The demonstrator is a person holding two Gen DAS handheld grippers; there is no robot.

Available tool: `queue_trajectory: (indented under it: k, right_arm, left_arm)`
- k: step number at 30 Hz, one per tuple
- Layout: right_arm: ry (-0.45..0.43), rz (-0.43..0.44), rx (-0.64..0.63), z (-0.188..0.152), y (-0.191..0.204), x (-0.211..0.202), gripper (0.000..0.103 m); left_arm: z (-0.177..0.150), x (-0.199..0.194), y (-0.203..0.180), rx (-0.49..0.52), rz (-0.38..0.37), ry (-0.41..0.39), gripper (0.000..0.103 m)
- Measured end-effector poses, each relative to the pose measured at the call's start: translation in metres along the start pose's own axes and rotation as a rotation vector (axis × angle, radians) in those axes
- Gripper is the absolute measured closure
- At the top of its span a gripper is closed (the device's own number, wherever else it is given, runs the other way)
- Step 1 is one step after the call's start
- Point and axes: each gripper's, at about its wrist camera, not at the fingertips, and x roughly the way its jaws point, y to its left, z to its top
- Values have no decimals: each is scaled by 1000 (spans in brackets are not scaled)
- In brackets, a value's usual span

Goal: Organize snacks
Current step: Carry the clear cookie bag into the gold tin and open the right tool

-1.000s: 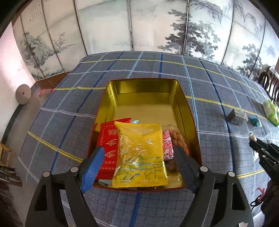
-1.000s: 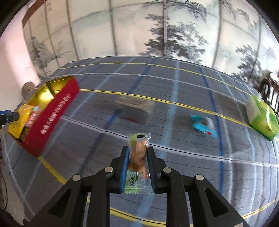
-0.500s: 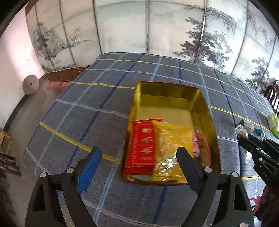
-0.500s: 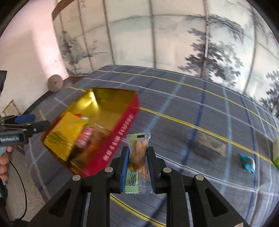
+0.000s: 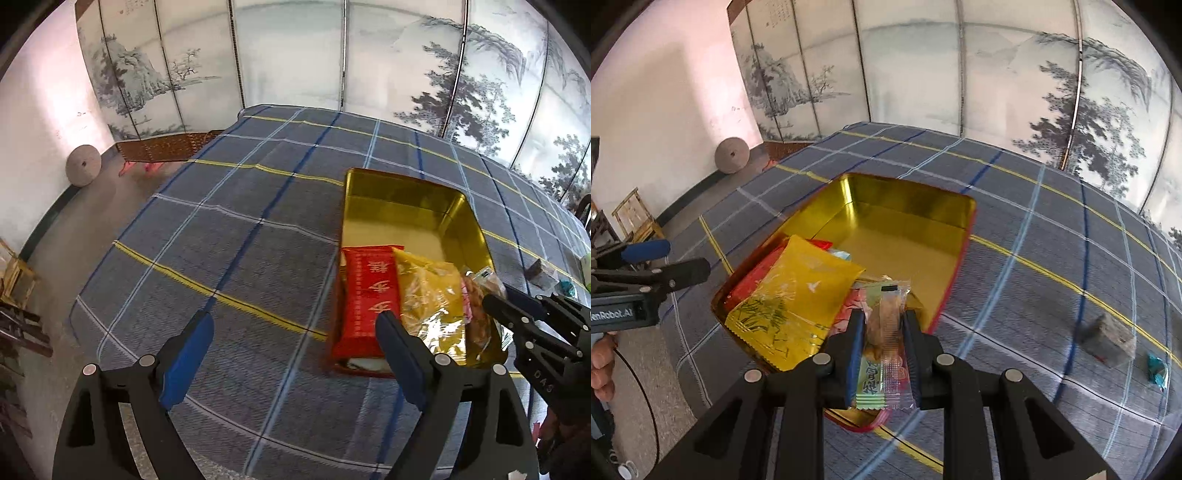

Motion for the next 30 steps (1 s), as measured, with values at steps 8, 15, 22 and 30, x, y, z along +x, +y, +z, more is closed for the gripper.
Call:
queue_trajectory:
  k: [8, 15, 22, 30]
  right_arm:
    - [19, -9, -14, 3, 14, 13, 82]
    - [29, 12, -22, 5, 25, 22, 82]
    - [31, 6, -49, 2, 32, 20, 81]
    - [34, -3, -58, 1, 36, 18, 73]
  left_arm:
    - [-4, 0, 14, -5, 32, 2, 16]
    - [-8, 1, 21, -10, 41, 12, 16]
    - [-10, 1, 19, -11, 29, 16, 16]
    - [-12, 1, 18, -12, 22, 20, 16]
